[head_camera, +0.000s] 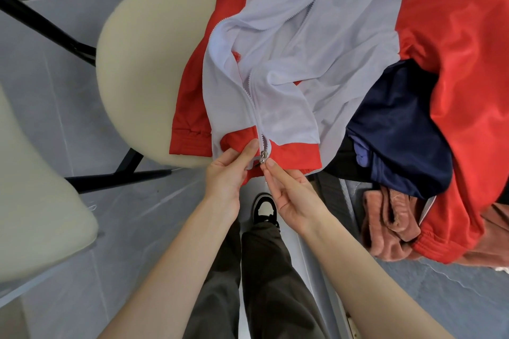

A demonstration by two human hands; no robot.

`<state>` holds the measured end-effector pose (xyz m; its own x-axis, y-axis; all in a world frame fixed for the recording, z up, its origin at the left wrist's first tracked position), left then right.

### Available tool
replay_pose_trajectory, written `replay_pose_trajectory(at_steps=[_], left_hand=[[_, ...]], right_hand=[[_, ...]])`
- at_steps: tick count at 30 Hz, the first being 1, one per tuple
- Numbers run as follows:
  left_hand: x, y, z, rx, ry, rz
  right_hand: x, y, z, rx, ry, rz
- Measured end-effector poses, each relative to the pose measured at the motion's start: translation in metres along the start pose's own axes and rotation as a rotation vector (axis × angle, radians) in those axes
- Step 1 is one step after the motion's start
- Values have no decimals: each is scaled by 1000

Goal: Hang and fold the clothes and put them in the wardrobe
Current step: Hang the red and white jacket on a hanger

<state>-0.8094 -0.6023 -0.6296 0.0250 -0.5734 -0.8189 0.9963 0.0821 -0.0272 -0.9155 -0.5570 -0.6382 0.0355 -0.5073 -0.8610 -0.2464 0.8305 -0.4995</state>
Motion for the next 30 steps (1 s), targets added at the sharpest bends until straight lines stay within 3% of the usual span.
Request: replay_pose_trajectory(at_steps=[13, 22, 25, 30], left_hand=[[1, -1, 1, -155, 93, -19], [-5, -3, -2, -87, 0, 2], [-2, 2, -1, -106, 18, 71], [0, 5, 0, -103, 66, 13]], right_hand=[[1, -2, 4, -3, -39, -1], [3, -9, 0, -61, 31, -31], [3, -2, 0, -50, 62, 35], [-1, 6, 7, -37, 40, 56]])
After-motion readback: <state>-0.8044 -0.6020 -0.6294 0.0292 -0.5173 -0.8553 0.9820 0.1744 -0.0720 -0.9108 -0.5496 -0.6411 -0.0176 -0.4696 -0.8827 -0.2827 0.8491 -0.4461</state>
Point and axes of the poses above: each hand's wrist, its own x-axis towards the middle knuckle, its own y-axis out of the back of the hand, z = x × y, the point moved 2 cm from there along x, towards the middle knuckle, and after that the axes turned 15 degrees about x, right-handed, at the moved point
